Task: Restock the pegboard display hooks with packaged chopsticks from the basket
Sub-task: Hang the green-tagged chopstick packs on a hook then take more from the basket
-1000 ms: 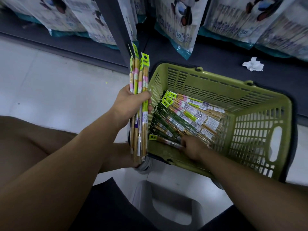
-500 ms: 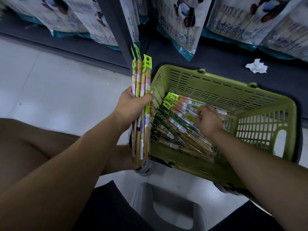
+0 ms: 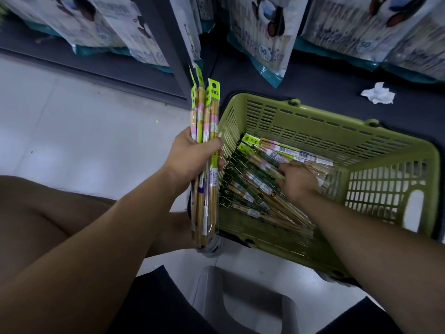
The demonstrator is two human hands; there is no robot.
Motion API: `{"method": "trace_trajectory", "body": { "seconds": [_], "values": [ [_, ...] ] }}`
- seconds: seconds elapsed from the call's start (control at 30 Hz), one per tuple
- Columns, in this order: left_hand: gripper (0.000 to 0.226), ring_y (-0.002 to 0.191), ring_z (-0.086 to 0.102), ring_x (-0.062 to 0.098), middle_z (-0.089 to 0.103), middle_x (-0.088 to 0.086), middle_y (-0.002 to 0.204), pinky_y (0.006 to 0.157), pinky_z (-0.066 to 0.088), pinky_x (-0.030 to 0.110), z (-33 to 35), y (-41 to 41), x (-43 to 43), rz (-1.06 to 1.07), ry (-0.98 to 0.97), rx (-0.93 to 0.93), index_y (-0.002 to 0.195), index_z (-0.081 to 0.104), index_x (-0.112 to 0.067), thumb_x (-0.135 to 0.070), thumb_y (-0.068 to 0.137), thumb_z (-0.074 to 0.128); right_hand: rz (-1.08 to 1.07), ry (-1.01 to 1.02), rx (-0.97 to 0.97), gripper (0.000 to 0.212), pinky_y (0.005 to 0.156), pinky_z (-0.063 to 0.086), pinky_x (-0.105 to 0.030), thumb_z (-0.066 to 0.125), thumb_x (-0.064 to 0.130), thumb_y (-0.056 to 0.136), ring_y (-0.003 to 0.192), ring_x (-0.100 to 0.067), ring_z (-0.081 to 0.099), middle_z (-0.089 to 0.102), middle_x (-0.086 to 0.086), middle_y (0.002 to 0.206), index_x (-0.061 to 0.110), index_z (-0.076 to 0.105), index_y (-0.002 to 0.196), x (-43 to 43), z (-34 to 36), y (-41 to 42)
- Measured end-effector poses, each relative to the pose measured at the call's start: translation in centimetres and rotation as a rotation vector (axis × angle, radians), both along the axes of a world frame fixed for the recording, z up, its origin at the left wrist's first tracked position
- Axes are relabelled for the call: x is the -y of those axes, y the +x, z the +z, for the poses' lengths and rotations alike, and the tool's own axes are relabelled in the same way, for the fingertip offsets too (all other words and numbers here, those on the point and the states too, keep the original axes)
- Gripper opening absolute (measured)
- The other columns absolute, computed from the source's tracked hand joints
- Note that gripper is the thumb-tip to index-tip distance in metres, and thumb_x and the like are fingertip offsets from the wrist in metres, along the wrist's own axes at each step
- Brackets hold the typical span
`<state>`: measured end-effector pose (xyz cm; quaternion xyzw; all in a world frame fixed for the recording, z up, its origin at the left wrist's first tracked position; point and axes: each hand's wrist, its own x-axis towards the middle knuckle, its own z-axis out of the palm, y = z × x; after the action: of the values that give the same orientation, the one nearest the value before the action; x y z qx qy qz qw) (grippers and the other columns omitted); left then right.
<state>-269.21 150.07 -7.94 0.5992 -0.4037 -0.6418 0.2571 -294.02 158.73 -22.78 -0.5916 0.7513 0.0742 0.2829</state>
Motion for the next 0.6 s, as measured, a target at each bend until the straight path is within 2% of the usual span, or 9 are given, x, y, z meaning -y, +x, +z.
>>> {"method": "trace_trajectory", "body": {
  "seconds": [0.13, 0.2, 0.27, 0.33, 0.4, 0.47, 0.53, 0.6],
  "values": [
    [0.014, 0.058, 0.066, 0.024, 0.065, 0.009, 0.07, 0.06, 0.059, 0.036, 0.1, 0.0, 0.0, -0.002, 0.002, 0.004, 0.105, 0.06, -0.004, -0.004, 0.094, 0.067, -0.076, -0.021, 0.038, 0.04, 0.081, 0.048, -0.035, 0.063, 0.032, 0.1, 0.116, -0.035, 0.057, 0.062, -0.014, 0.127, 0.019, 0.06, 0.137, 0.1, 1.4, -0.3],
    [0.013, 0.057, 0.066, 0.023, 0.066, 0.007, 0.068, 0.058, 0.06, 0.036, 0.1, -0.1, 0.1, -0.009, 0.001, 0.011, 0.103, 0.06, -0.006, -0.003, 0.093, 0.067, -0.122, -0.025, 0.111, 0.034, 0.072, 0.044, -0.032, 0.063, 0.031, 0.099, 0.105, -0.035, 0.061, 0.065, -0.015, 0.116, 0.019, 0.064, 0.131, 0.4, 3.0, -0.6],
    [0.013, 0.057, 0.066, 0.022, 0.066, 0.005, 0.067, 0.058, 0.06, 0.036, 0.1, -0.2, 0.0, -0.029, -0.005, 0.032, 0.1, 0.061, -0.008, -0.003, 0.09, 0.068, -0.156, -0.044, 0.183, 0.007, 0.061, 0.034, -0.029, 0.065, 0.028, 0.098, 0.088, -0.034, 0.06, 0.064, -0.008, 0.092, 0.022, 0.068, 0.101, 0.6, 4.8, -0.9],
    [0.014, 0.057, 0.067, 0.021, 0.067, 0.005, 0.068, 0.057, 0.058, 0.033, 0.3, -0.8, -0.2, -0.051, 0.001, 0.042, 0.099, 0.062, -0.009, -0.003, 0.088, 0.069, -0.187, -0.061, 0.286, 0.022, 0.054, 0.034, -0.03, 0.068, 0.025, 0.097, 0.076, -0.031, 0.058, 0.056, 0.0, 0.073, 0.026, 0.056, 0.078, 1.0, 7.2, -1.1],
    [0.012, 0.06, 0.069, 0.021, 0.068, 0.007, 0.072, 0.058, 0.057, 0.032, 0.7, -1.8, -0.7, -0.056, 0.03, 0.016, 0.097, 0.064, -0.011, -0.006, 0.088, 0.07, -0.247, -0.081, 0.427, 0.017, 0.06, 0.047, -0.035, 0.069, 0.024, 0.096, 0.072, -0.031, 0.063, 0.063, -0.008, 0.075, 0.02, 0.062, 0.082, 1.7, 10.1, -0.8],
    [0.009, 0.071, 0.072, 0.023, 0.072, 0.007, 0.079, 0.063, 0.058, 0.032, 1.2, -3.2, -1.4, -0.043, 0.044, -0.031, 0.097, 0.069, -0.012, -0.008, 0.089, 0.072, -0.286, -0.15, 0.55, 0.011, 0.064, 0.048, -0.033, 0.072, 0.026, 0.095, 0.071, -0.023, 0.065, 0.07, -0.008, 0.081, 0.016, 0.07, 0.091, 2.3, 13.5, -0.2],
    [0.022, 0.095, 0.075, 0.027, 0.078, 0.008, 0.1, 0.081, 0.06, 0.038, 2.2, -4.7, -1.9, -0.038, 0.046, -0.131, 0.113, 0.071, -0.012, -0.012, 0.091, 0.073, -0.301, -0.201, 0.675, 0.009, 0.069, 0.052, -0.029, 0.073, 0.03, 0.094, 0.079, -0.018, 0.07, 0.076, 0.0, 0.09, 0.022, 0.073, 0.099, 2.4, 16.6, 0.5],
    [0.031, 0.111, 0.072, 0.029, 0.076, 0.01, 0.118, 0.095, 0.057, 0.045, 3.9, -6.1, -2.2, -0.039, 0.058, -0.3, 0.127, 0.067, -0.013, -0.014, 0.096, 0.07, -0.295, -0.227, 0.78, 0.014, 0.08, 0.056, -0.036, 0.074, 0.03, 0.094, 0.088, -0.024, 0.072, 0.077, -0.005, 0.098, 0.02, 0.075, 0.103, 2.1, 19.6, 1.1]
  ]
}}
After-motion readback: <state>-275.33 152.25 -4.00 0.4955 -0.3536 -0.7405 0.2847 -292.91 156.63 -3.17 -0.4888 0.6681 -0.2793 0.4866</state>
